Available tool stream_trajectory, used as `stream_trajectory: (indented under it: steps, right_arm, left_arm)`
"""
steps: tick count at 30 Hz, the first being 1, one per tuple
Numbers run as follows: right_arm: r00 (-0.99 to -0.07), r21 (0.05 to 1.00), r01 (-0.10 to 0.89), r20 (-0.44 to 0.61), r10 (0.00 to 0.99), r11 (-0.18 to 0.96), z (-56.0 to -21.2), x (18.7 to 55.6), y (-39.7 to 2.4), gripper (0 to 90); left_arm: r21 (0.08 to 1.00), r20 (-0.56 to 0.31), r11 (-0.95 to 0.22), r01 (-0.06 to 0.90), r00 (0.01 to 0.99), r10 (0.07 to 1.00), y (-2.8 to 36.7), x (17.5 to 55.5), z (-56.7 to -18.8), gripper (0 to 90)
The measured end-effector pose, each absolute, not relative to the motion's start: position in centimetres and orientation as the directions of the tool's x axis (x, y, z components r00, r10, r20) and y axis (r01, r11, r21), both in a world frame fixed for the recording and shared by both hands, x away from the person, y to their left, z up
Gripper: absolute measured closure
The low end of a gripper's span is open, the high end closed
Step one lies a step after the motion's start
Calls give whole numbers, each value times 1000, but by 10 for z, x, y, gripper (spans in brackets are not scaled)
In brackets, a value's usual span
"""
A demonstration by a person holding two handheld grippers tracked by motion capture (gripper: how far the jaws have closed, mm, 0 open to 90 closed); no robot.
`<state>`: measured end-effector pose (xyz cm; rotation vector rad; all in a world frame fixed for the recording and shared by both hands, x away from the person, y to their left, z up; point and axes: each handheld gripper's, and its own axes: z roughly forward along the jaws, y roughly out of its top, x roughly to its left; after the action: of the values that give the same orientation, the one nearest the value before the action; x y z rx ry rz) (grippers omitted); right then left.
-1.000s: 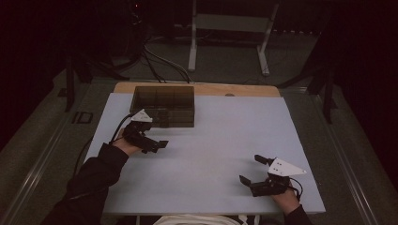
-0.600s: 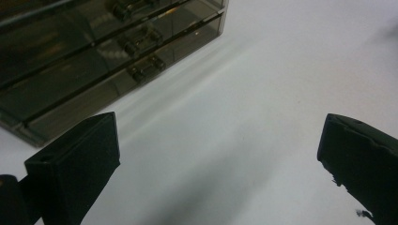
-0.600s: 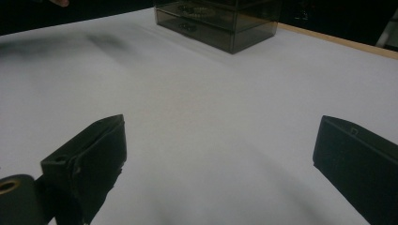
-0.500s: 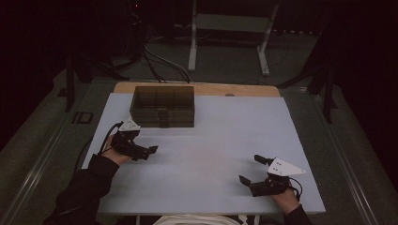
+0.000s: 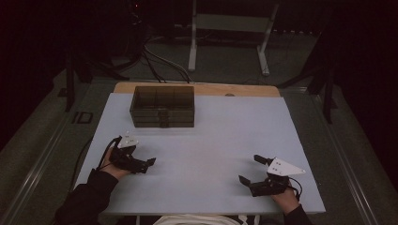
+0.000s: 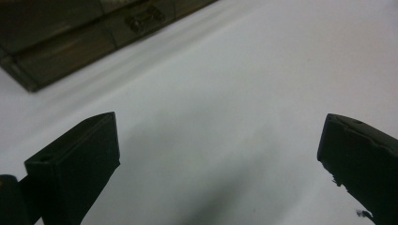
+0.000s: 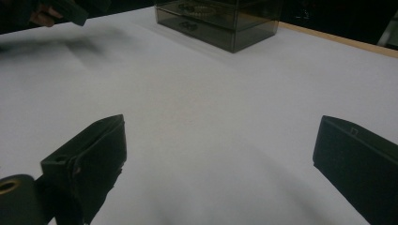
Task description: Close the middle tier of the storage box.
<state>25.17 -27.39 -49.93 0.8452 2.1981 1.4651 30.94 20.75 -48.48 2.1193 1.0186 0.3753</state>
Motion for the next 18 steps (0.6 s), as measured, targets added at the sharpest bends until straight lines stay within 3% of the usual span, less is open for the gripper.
stream_trajectory:
  steps: [14, 18]
  right_arm:
    - [-753, 919, 276, 24, 658, 282, -499, 251, -274, 28]
    - [-754, 919, 274, 22, 656, 284, -499, 251, -274, 27]
  left_arm:
    - [717, -37, -377, 587, 572, 819, 226, 276, -509, 9]
    - [719, 13, -390, 575, 550, 835, 234, 272, -509, 10]
